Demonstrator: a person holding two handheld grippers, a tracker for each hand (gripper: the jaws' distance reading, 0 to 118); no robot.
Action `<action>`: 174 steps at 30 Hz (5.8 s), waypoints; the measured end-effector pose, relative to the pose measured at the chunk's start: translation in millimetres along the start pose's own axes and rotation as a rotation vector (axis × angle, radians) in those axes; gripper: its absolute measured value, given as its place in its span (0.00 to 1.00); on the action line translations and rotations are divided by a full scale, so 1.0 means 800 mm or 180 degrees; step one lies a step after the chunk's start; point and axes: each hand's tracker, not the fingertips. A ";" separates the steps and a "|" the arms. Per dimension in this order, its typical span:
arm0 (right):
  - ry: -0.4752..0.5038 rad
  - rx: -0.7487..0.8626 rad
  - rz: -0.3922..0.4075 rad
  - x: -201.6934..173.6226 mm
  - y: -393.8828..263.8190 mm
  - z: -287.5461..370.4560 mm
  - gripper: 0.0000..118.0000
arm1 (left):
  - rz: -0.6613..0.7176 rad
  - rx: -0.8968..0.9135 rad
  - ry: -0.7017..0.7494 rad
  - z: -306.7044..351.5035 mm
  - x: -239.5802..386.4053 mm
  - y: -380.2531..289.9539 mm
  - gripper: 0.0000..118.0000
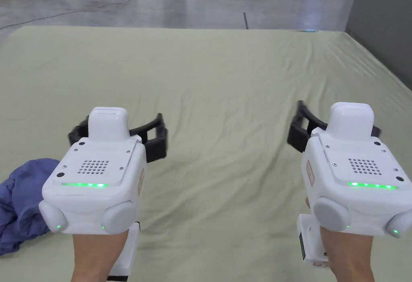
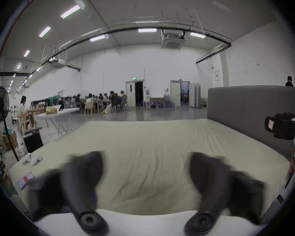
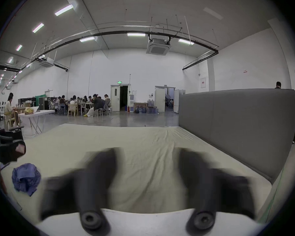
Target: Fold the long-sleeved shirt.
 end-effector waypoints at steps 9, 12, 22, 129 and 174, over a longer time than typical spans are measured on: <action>-0.0121 -0.0086 0.0025 0.002 -0.008 0.005 0.02 | -0.0057 0.0015 0.0111 -0.004 -0.001 -0.010 0.00; -0.0066 -0.0091 -0.0111 -0.009 -0.001 0.001 0.02 | -0.0073 0.0078 0.0224 -0.001 -0.017 -0.005 0.00; 0.1113 0.0005 -0.0066 -0.213 0.022 -0.013 0.02 | 0.0024 0.0114 0.1159 0.074 -0.165 0.000 0.00; -0.0239 -0.0951 -0.0030 0.082 -0.050 -0.026 0.02 | -0.0317 -0.2672 -0.1146 -0.266 0.209 -0.157 0.61; 0.1041 -0.0977 -0.0546 0.058 0.219 -0.332 0.16 | 0.0092 -0.0370 -0.0614 -0.272 -0.013 0.300 0.05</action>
